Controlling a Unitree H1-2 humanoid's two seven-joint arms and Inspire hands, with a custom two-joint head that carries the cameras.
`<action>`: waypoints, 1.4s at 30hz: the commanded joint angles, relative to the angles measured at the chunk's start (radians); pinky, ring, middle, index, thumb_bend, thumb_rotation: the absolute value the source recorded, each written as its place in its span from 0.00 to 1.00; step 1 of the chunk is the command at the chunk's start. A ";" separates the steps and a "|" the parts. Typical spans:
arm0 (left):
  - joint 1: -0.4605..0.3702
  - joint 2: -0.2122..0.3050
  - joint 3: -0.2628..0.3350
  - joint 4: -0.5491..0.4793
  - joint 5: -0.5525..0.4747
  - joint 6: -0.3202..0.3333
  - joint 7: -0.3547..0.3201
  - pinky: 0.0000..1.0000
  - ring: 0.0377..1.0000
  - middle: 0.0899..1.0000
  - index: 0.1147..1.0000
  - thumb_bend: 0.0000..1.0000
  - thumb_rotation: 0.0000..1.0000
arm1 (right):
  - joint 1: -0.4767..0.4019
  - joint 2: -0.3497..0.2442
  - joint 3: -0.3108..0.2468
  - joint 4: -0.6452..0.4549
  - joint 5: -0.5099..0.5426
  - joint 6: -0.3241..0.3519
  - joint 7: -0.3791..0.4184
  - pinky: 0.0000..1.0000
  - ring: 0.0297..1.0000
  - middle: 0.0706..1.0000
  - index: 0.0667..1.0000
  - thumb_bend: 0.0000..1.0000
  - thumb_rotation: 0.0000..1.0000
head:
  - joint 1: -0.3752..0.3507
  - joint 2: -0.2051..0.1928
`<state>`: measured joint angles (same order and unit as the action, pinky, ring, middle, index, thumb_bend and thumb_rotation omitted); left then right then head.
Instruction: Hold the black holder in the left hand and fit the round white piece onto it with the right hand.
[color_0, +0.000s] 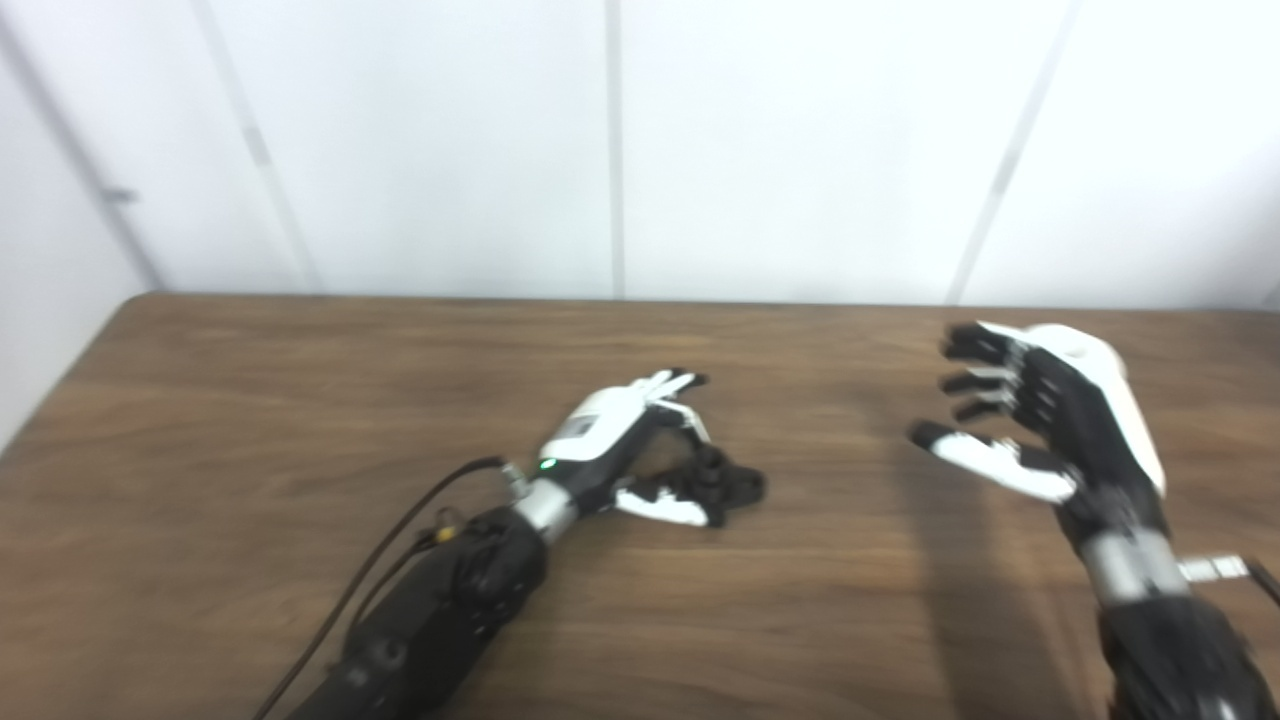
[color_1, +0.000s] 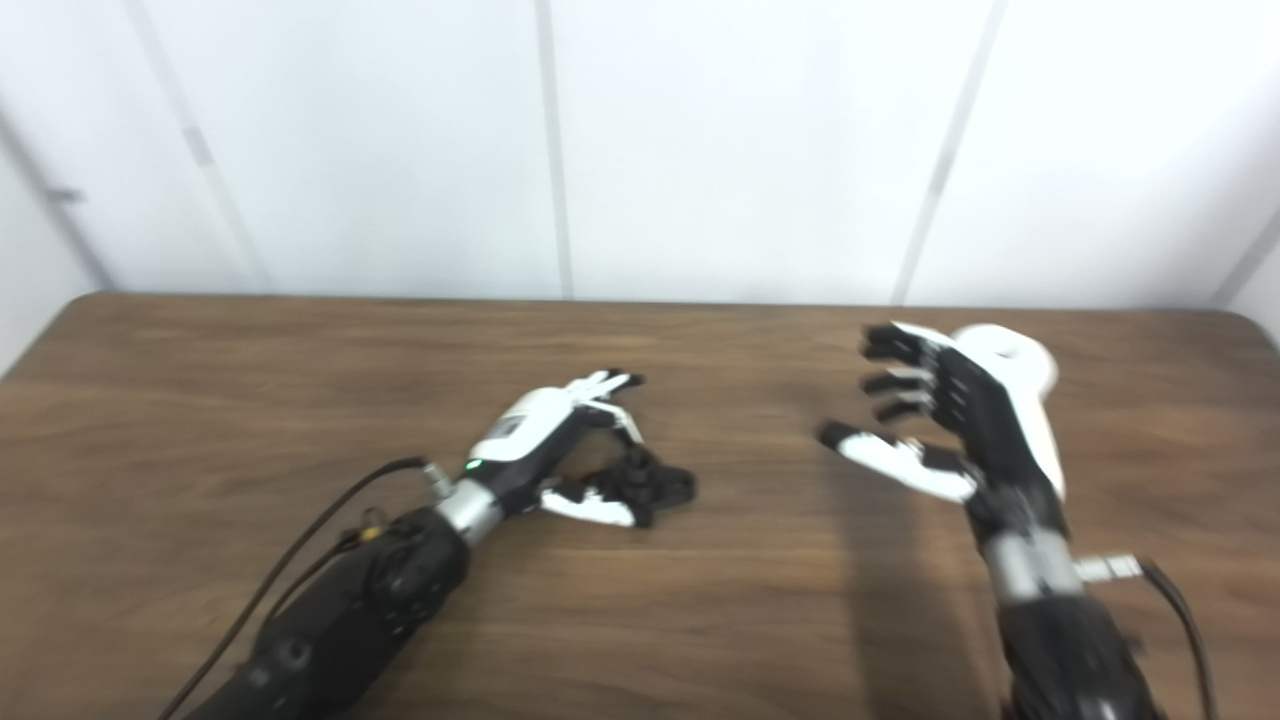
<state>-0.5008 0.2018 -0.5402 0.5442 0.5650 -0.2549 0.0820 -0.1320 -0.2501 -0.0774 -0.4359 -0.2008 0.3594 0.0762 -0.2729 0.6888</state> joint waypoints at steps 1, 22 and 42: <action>0.081 -0.007 -0.071 0.055 0.088 0.083 -0.088 1.00 1.00 0.93 0.41 0.52 0.06 | -0.090 -0.059 0.014 -0.060 -0.078 0.063 0.018 0.51 0.64 0.75 0.73 0.74 0.22 | -0.040 -0.010; 0.044 0.064 -0.045 0.251 0.065 -0.094 -0.014 1.00 1.00 0.92 0.41 0.52 0.06 | -0.530 -0.426 0.166 0.259 -0.949 0.110 0.689 0.81 0.96 1.00 0.87 0.92 0.31 | -0.490 -0.247; 0.069 0.076 -0.028 0.218 0.048 -0.114 -0.018 1.00 1.00 0.92 0.42 0.52 0.06 | -0.674 -0.438 0.244 0.501 -1.109 0.109 1.028 0.74 1.00 1.00 0.94 1.00 0.42 | -0.450 -0.235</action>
<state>-0.5589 0.2423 -0.5390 0.6870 0.5630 -0.4263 0.1113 -0.7437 -0.6672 0.1705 0.0788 -1.2903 0.4664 1.1042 -0.7286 0.4510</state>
